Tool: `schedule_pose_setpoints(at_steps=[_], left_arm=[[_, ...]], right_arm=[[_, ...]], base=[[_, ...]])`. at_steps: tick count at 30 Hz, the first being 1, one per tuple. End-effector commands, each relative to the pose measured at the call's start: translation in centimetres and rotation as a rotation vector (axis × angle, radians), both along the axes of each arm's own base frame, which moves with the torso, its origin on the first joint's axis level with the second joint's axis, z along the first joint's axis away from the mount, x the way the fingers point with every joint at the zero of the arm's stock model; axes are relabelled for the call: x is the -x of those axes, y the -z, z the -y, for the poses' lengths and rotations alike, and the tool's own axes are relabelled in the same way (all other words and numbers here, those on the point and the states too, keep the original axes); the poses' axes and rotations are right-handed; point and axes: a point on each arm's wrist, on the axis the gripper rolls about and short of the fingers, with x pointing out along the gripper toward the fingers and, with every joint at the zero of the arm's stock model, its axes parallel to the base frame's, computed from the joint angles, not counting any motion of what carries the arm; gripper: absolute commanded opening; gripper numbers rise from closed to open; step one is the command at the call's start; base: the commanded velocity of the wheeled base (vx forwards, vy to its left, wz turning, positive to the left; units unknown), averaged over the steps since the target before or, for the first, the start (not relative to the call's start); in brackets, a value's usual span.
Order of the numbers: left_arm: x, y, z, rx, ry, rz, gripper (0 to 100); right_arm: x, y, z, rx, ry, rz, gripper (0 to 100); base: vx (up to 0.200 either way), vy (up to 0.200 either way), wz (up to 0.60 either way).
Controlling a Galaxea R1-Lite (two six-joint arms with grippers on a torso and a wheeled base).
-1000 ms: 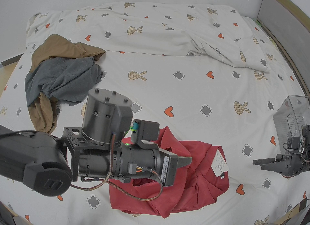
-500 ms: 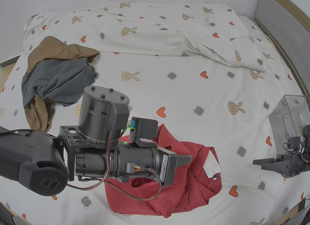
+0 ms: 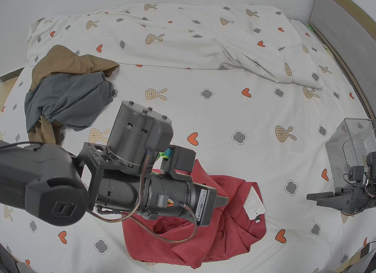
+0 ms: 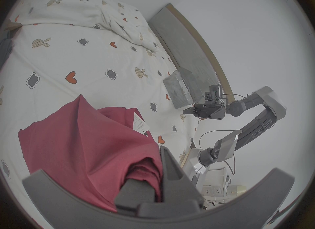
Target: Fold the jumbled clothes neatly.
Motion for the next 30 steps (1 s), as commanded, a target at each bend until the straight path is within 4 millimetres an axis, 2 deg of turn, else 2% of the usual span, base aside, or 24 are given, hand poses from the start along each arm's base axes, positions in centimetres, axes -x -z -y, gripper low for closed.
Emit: schedule_pose_setpoints(at_steps=[1,7,9,10,16,21,25,28,30], left_arm=[[-0.8,0.3,0.9,-0.001,0.003,0.001,0],[-1.0,0.5,3.3,0.006,0.047,0.010,0],[-1.0,0.6,3.5,0.004,0.050,0.009,0],[-0.9,1.3,4.6,-0.007,0.073,-0.001,100],[-0.3,2.2,5.8,-0.009,0.109,-0.003,100],[0.1,0.8,5.7,0.077,0.112,0.053,100],[0.7,-0.6,5.8,0.149,0.131,0.029,100],[0.4,0.0,6.2,0.137,0.148,0.008,100],[0.1,1.7,6.8,0.065,0.138,-0.043,100]], right_arm=[[0.0,0.0,0.0,0.000,0.000,-0.002,100],[0.1,0.1,-0.1,-0.001,-0.003,-0.005,100],[0.1,0.1,-0.1,-0.001,-0.003,-0.003,100],[0.1,0.1,-0.2,-0.001,-0.008,-0.005,100],[0.1,0.1,-0.3,-0.001,-0.014,-0.003,100],[0.1,0.1,-0.3,-0.001,-0.016,-0.006,100],[0.1,0.2,-0.4,-0.002,-0.023,-0.008,100],[0.1,0.1,-0.5,-0.001,-0.026,-0.006,100],[0.2,0.2,-0.5,-0.002,-0.028,-0.011,100]], base=[[0.000,0.000,0.00],[0.000,0.000,0.00],[0.000,0.000,0.00],[0.000,0.000,0.00],[0.000,0.000,0.00],[0.000,0.000,0.00],[0.000,0.000,0.00],[0.000,0.000,0.00],[0.000,0.000,0.00]])
